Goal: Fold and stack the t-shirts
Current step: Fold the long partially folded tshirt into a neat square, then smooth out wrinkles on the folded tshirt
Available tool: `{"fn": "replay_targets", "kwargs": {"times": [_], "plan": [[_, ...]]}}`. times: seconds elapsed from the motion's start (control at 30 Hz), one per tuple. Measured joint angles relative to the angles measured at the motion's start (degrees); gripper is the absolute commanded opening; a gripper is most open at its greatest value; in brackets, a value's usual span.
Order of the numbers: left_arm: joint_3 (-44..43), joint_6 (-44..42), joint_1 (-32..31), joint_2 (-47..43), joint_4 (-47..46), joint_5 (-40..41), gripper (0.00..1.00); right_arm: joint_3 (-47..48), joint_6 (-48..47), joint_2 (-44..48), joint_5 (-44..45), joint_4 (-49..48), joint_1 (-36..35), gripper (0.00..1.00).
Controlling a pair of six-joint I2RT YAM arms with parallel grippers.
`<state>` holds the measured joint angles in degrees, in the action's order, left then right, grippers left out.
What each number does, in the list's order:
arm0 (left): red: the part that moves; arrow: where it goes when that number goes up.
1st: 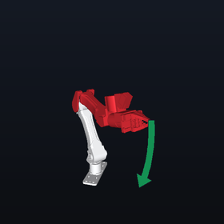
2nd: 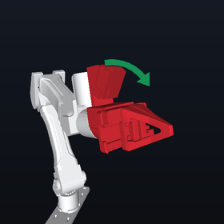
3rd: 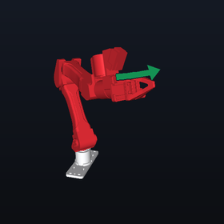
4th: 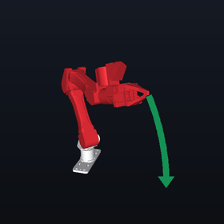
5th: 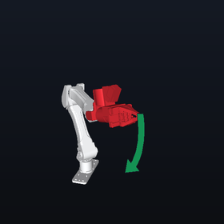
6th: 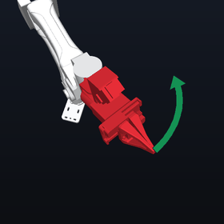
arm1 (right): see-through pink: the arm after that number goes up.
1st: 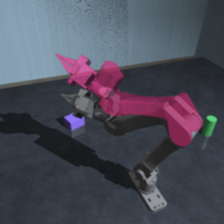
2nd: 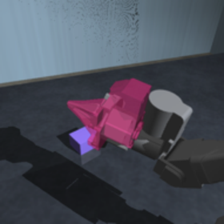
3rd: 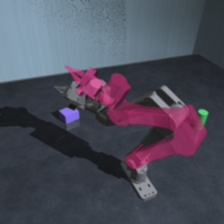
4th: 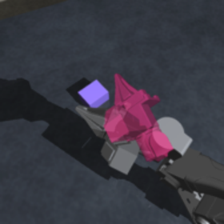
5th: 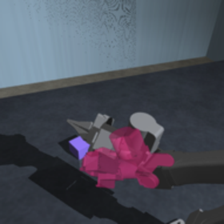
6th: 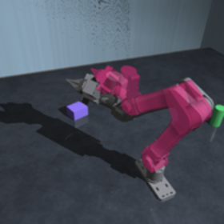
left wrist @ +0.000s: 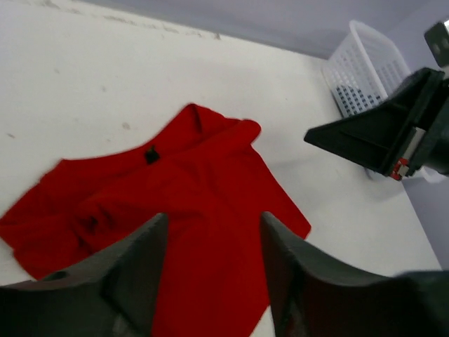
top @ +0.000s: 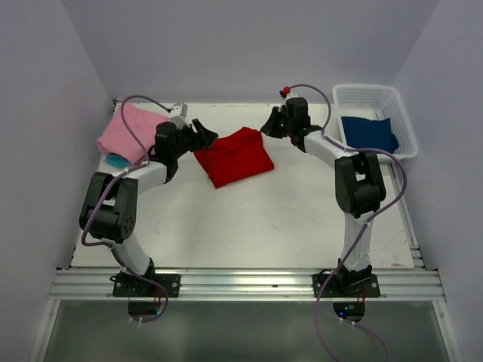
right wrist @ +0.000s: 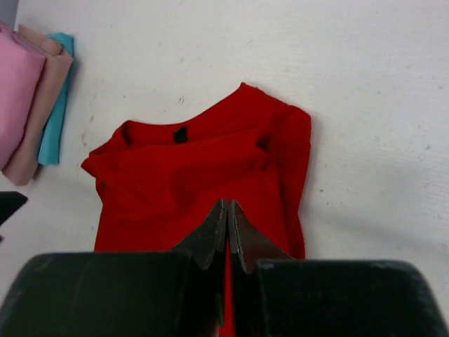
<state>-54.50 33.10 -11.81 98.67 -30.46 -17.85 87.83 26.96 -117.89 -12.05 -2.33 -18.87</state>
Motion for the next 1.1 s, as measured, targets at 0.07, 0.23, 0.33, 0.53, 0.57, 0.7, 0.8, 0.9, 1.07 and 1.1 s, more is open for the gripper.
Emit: {"fn": "replay_targets", "kwargs": {"times": [0.07,0.23,0.33,0.53,0.57,0.7,0.8,0.9,1.07,1.1], "plan": [[0.0,0.5,-1.0,1.7,0.0,-3.2,0.39,0.1,0.3,-0.7,-2.0,0.6,0.0,0.00],[-0.1,0.8,-5.8,7.3,0.0,-9.1,0.27,-0.3,2.1,-3.1,-5.8,1.0,-0.2,0.00],[-0.1,0.8,-9.1,9.6,-0.2,-10.6,0.25,-2.1,3.0,-3.8,-7.3,1.0,-1.0,0.00],[0.7,1.9,-11.7,13.0,-1.8,-11.4,0.22,-7.0,4.4,-6.2,-8.8,0.0,-3.0,0.00],[1.0,1.9,-11.6,13.4,-1.9,-11.3,0.22,-7.7,4.9,-6.4,-9.6,-1.0,-3.3,0.00],[1.9,2.0,-11.5,14.3,-1.4,-10.0,0.19,-9.5,5.0,-6.2,-9.7,-3.8,-3.8,0.00],[2.6,1.8,-11.5,14.4,-1.2,-8.8,0.17,-13.0,5.0,-4.5,-9.0,-6.6,-4.2,0.00],[4.7,1.9,-11.5,14.1,-2.3,-8.7,0.15,-18.4,4.9,-1.0,-7.5,-8.8,-5.0,0.00],[11.4,2.5,-12.8,9.4,-3.7,-8.0,0.14,-28.1,4.8,6.3,-5.3,-9.4,-6.8,0.00],[13.2,2.8,-13.5,8.0,-3.8,-7.5,0.13,-30.3,4.8,8.0,-5.0,-9.3,-7.3,0.00]]}}
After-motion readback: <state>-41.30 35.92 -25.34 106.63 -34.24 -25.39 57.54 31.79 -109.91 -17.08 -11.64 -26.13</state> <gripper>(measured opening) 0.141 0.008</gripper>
